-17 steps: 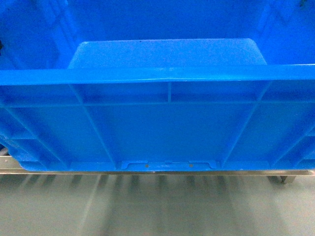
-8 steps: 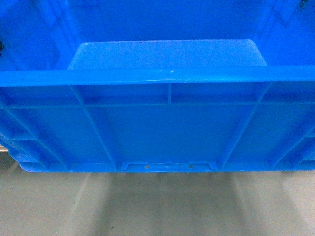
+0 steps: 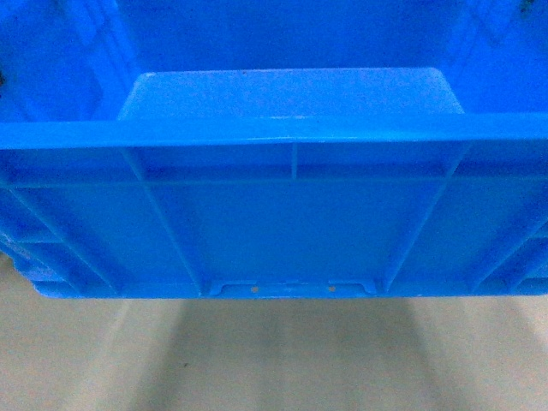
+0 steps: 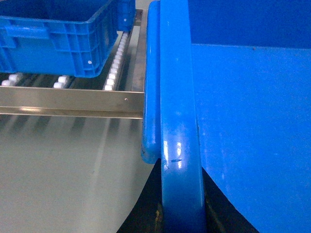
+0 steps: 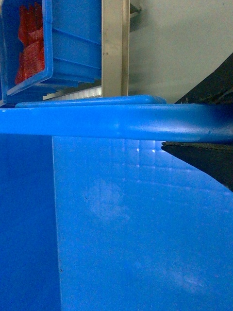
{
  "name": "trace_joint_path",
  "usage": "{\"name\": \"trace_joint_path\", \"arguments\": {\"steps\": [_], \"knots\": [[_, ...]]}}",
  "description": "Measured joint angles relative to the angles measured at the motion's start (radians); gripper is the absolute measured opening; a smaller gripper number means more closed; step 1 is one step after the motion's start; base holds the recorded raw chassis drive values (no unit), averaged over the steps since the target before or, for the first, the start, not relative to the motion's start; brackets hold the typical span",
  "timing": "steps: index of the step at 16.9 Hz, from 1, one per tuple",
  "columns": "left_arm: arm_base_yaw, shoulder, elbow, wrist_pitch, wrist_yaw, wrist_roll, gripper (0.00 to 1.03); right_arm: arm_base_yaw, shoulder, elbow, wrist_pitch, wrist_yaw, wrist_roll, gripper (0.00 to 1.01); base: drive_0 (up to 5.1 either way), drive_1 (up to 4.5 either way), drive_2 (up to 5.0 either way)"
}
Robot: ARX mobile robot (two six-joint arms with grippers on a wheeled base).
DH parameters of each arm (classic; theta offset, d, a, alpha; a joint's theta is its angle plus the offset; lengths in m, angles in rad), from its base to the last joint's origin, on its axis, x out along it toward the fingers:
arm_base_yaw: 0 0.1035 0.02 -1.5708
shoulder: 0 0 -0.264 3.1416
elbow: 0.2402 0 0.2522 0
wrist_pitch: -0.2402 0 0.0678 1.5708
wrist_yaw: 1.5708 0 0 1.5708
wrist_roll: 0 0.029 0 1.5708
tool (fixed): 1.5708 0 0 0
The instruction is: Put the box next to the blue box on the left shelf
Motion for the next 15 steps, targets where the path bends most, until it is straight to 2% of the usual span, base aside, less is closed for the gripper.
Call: {"name": "trace_joint_path", "arguments": {"steps": [15], "knots": [[0.000,-0.001,-0.005,-0.005,0.000,0.000,0.06,0.000,0.000,-0.002,-0.004,0.000,-0.001,0.09,0.0,0.00,0.0]]}}
